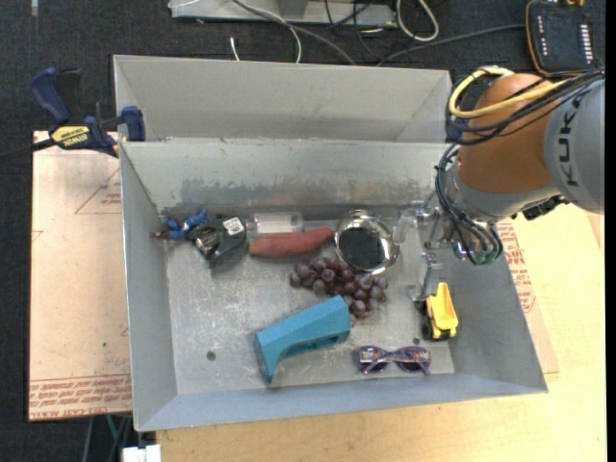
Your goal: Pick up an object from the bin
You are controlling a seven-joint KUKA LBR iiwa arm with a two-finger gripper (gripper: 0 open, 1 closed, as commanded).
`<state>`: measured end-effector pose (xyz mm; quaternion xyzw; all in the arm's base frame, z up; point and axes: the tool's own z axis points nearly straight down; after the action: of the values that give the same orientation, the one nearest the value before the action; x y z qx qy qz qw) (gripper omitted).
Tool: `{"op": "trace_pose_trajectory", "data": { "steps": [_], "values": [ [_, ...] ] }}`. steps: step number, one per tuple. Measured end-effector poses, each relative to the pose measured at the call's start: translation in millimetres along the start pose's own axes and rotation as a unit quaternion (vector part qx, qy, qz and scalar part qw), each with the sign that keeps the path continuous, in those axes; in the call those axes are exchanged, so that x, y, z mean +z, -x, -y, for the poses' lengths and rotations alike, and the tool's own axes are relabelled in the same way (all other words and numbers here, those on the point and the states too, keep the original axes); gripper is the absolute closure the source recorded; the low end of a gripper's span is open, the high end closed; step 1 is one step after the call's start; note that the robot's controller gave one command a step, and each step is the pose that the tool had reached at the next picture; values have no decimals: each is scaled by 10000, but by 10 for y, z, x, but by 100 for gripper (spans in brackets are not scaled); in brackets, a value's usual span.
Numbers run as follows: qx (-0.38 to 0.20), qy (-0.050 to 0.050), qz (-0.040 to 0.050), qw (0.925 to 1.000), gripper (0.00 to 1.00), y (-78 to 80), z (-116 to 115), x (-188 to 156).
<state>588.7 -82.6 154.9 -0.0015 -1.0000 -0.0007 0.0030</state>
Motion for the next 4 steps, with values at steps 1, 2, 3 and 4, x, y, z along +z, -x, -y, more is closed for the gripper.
{"op": "trace_pose_trajectory", "data": {
  "steps": [1, 2, 3, 4],
  "values": [
    [-12, -4, 39, 10000, 0, 22, -4, -45],
    [187, 5, 45, 9998, 0, 394, -125, 125],
    [-171, -23, 48, 9998, 0, 182, 616, 190],
    [-89, 25, 82, 9999, 0, 582, -489, 749]
  ]
}}
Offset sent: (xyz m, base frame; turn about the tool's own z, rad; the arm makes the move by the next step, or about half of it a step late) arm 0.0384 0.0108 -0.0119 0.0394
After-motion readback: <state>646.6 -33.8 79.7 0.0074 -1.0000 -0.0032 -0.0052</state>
